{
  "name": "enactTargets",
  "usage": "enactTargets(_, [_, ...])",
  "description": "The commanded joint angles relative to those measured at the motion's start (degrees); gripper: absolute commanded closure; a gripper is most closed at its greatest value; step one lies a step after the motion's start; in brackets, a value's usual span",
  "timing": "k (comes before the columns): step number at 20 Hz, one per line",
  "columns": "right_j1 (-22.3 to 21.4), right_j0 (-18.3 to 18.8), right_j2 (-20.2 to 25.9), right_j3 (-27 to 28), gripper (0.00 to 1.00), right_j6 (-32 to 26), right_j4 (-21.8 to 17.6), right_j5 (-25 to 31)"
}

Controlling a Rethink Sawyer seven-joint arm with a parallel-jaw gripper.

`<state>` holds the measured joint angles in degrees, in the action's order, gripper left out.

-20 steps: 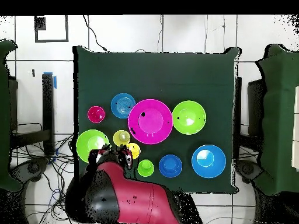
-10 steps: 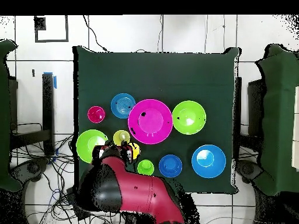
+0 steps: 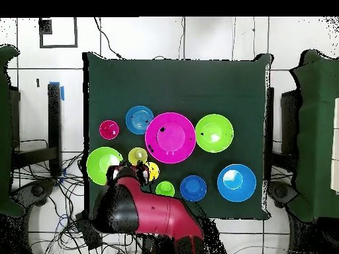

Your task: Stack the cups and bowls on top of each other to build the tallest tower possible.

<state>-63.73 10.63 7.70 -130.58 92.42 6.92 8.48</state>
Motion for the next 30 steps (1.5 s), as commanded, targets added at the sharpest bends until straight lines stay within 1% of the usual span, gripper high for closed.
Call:
enactTargets(1, [7.2,0.0,3.4,-4.2,0.0,9.3,-4.2,-7.0])
enactTargets(8, [13.3,0.3,3.8,-2.9,0.0,10.4,-5.6,-14.0])
enactTargets(12, [15.6,0.4,4.1,-1.3,0.0,10.1,-5.9,-15.1])
enactTargets(13, [16.3,0.5,4.4,-1.0,0.0,10.1,-5.9,-15.2])
enactTargets(16, [16.1,-0.2,4.4,0.6,0.0,9.3,-4.8,-12.8])
enactTargets(19, [16.2,-1.5,3.4,3.4,0.0,7.8,-3.8,-10.0])
enactTargets(21, [17.1,-1.8,3.2,5.0,0.0,7.0,-3.7,-9.2])
enactTargets(26, [18.9,-3.7,1.2,6.8,0.0,7.0,-3.4,-10.4])
enactTargets(27, [18.8,-4.4,0.4,6.4,0.0,7.3,-3.5,-11.3])
enactTargets(29, [18.3,-6.0,-1.3,6.4,0.0,7.5,-3.2,-11.3])
enactTargets(30, [18.0,-6.1,-1.4,6.4,0.0,7.6,-3.1,-10.9])
